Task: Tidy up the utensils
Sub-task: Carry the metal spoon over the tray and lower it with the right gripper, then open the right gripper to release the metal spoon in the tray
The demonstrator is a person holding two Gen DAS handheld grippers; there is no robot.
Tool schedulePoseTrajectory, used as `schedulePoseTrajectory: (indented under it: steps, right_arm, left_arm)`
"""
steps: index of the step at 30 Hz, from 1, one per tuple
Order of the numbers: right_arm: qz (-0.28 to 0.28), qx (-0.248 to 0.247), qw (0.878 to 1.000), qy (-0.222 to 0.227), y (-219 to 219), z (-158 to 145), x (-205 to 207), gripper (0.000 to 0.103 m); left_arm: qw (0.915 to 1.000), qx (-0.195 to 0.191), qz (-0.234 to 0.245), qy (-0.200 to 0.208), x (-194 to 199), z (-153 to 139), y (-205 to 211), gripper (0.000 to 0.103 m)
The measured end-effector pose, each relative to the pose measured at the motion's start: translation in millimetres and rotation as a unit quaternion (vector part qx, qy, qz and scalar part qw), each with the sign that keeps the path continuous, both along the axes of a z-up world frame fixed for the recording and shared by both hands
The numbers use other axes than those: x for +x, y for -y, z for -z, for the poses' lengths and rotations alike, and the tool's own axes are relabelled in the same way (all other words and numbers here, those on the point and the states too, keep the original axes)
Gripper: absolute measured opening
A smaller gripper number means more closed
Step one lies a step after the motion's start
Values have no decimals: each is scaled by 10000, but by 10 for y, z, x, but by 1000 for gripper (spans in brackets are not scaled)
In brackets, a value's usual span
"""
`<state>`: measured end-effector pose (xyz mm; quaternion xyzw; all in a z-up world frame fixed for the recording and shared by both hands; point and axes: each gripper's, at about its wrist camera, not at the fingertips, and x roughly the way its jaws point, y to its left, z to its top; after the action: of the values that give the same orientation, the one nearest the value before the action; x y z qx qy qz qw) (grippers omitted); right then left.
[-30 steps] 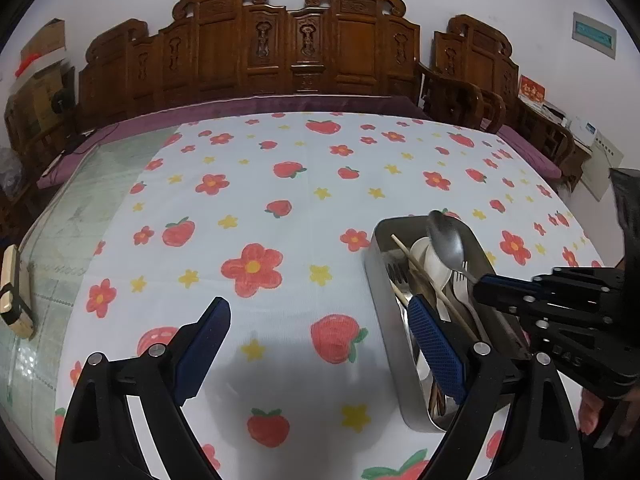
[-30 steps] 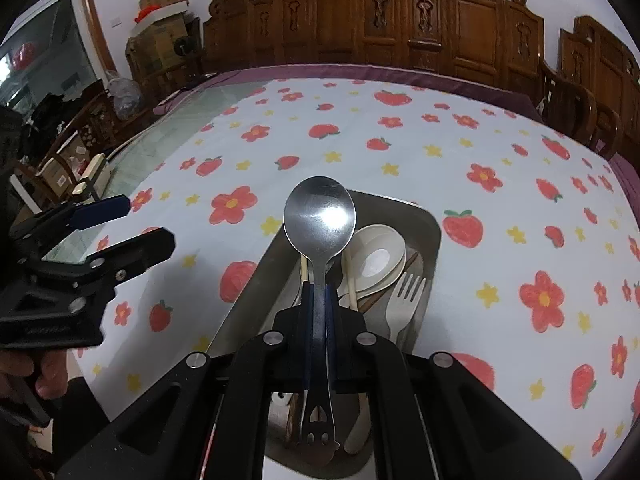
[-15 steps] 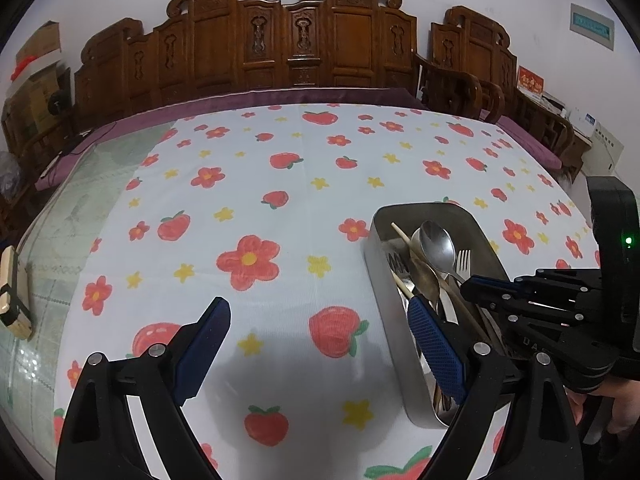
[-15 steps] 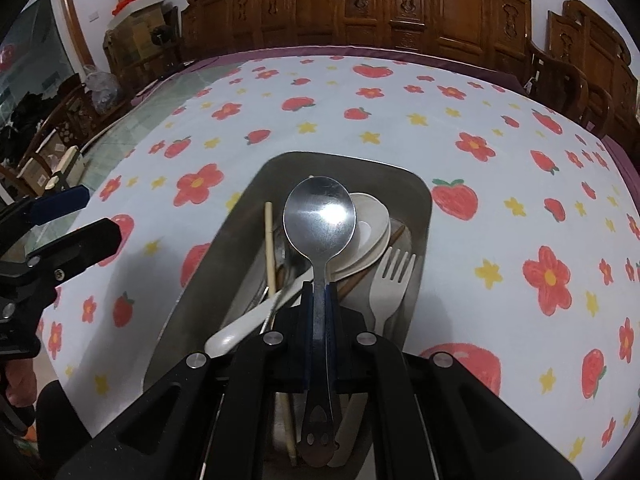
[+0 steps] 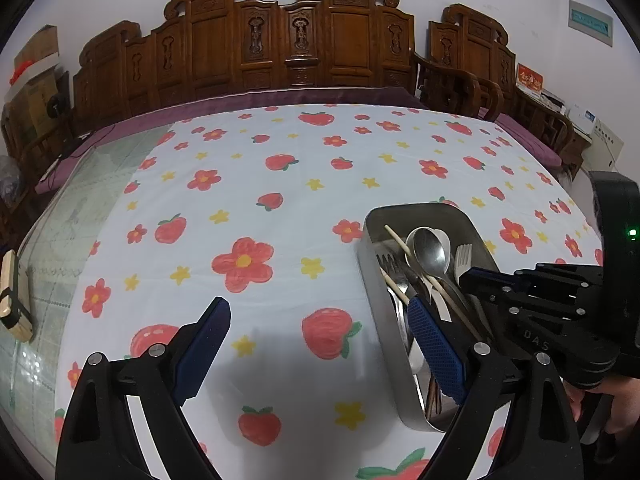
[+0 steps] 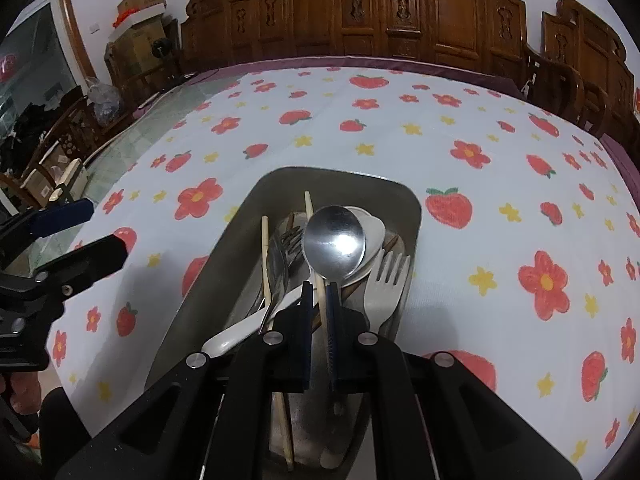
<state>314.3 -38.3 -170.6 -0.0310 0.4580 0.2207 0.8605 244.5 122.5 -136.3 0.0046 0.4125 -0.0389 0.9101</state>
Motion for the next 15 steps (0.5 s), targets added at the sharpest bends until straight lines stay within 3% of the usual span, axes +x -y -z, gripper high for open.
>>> schedulePoseTrajectory:
  steps: [15]
  right_arm:
    - [-75,333,9970,690,505,-548,-450,8]
  left_arm:
    - [9998,-155,8,96,-131,-123,369,87]
